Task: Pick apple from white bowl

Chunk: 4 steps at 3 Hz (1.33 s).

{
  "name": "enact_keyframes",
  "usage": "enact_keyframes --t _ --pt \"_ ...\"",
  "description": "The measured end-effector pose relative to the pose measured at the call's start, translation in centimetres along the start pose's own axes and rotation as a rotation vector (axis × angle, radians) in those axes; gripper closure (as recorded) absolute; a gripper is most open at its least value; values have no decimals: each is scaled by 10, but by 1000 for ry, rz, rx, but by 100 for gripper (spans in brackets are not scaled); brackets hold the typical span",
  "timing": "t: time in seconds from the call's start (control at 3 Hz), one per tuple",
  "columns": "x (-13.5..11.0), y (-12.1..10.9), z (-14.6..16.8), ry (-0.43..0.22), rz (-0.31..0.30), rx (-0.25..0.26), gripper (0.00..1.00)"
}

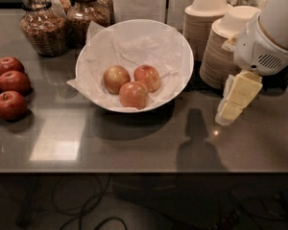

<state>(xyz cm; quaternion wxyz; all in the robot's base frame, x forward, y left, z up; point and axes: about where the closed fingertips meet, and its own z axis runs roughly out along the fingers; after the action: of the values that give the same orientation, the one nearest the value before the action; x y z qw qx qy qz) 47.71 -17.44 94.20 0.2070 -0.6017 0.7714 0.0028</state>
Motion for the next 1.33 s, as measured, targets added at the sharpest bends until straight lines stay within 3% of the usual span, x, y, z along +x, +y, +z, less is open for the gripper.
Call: enact_keyframes --t 0.33,0.67,1.0,1.33 --pt "2 0 0 0 4 3 0" --pt "-20 -10 -3 -74 -16 38 0" --pt "-61 -19 -12 -141 -99 61 0" --pt "-102 -27 -13 -205 -174 58 17"
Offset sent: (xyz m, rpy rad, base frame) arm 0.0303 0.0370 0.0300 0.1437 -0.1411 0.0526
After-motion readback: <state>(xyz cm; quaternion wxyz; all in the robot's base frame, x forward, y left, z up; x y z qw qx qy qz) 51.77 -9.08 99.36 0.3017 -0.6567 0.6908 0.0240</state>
